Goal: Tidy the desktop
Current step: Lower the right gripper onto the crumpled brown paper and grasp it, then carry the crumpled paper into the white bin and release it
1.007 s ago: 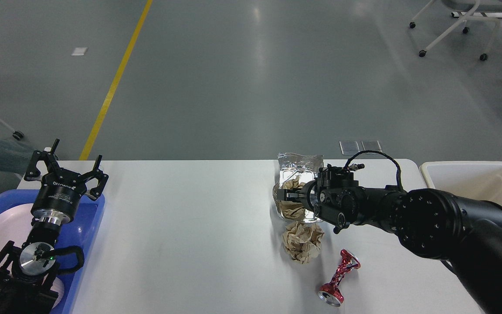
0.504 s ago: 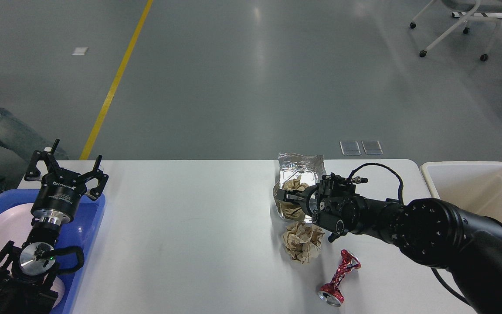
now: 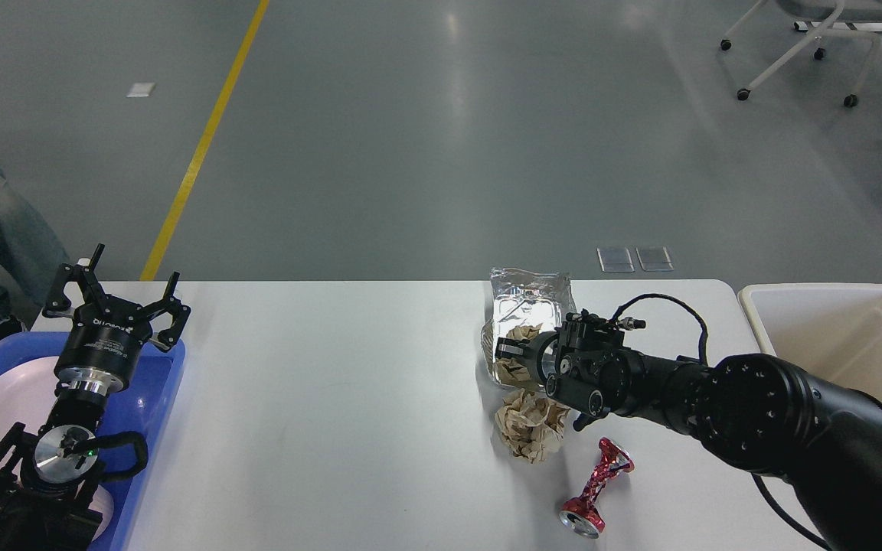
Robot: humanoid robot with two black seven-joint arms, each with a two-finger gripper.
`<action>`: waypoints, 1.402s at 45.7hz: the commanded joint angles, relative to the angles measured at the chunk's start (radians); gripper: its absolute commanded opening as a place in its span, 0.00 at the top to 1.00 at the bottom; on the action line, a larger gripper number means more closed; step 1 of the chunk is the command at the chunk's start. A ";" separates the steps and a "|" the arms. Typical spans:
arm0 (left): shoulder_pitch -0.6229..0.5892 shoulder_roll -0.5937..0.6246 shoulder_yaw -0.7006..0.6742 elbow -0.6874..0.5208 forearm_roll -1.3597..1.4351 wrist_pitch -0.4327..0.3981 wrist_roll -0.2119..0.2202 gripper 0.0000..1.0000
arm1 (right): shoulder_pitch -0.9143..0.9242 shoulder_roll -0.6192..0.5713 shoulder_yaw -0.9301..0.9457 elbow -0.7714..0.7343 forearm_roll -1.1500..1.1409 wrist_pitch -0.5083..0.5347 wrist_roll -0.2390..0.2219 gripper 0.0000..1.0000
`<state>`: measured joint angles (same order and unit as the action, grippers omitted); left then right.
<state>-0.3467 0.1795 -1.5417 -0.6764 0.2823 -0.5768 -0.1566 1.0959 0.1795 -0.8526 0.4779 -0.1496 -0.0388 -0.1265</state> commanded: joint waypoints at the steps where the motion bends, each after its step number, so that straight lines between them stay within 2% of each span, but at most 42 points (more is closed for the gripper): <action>1: 0.000 0.000 0.000 0.000 0.000 0.000 0.000 0.04 | 0.004 -0.005 0.004 0.007 0.031 0.007 -0.002 1.00; 14: 0.000 0.000 0.000 0.000 0.000 0.000 0.000 0.04 | 0.039 -0.014 0.003 0.059 0.082 0.019 -0.002 1.00; 23: 0.000 0.000 0.000 0.000 0.000 0.000 0.000 0.04 | 0.154 -0.112 0.001 0.177 0.105 0.043 -0.013 1.00; 26: 0.000 0.000 0.000 0.000 0.000 0.000 0.000 0.04 | 0.197 -0.144 0.001 0.202 0.116 0.102 -0.012 1.00; 31: 0.000 0.000 0.000 0.000 0.000 0.000 0.000 0.04 | 0.303 -0.202 0.000 0.254 0.122 0.262 -0.012 1.00; 37: 0.000 0.000 0.000 0.000 0.000 0.000 0.000 0.04 | 0.470 -0.294 -0.009 0.390 0.122 0.444 -0.012 1.00; 43: 0.000 0.000 0.000 0.000 0.000 0.000 0.000 0.04 | 0.662 -0.348 -0.066 0.576 0.119 0.523 -0.012 1.00; 50: 0.000 0.000 0.000 0.000 0.000 0.000 0.000 0.04 | 0.901 -0.357 -0.183 0.778 0.124 0.580 -0.010 1.00; 53: 0.000 0.000 0.000 0.000 0.000 0.000 0.000 0.04 | 1.028 -0.360 -0.220 0.881 0.127 0.654 -0.008 1.00; 59: 0.000 0.000 0.000 0.000 0.000 0.000 0.000 0.04 | 1.183 -0.383 -0.241 0.998 0.159 0.747 -0.007 1.00; 64: 0.000 0.000 0.000 0.000 0.000 0.000 0.000 0.04 | 1.277 -0.410 -0.273 1.087 0.165 0.771 -0.008 1.00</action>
<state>-0.3467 0.1795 -1.5416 -0.6767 0.2822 -0.5768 -0.1559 2.2793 -0.2074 -1.0964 1.4783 0.0072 0.7045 -0.1334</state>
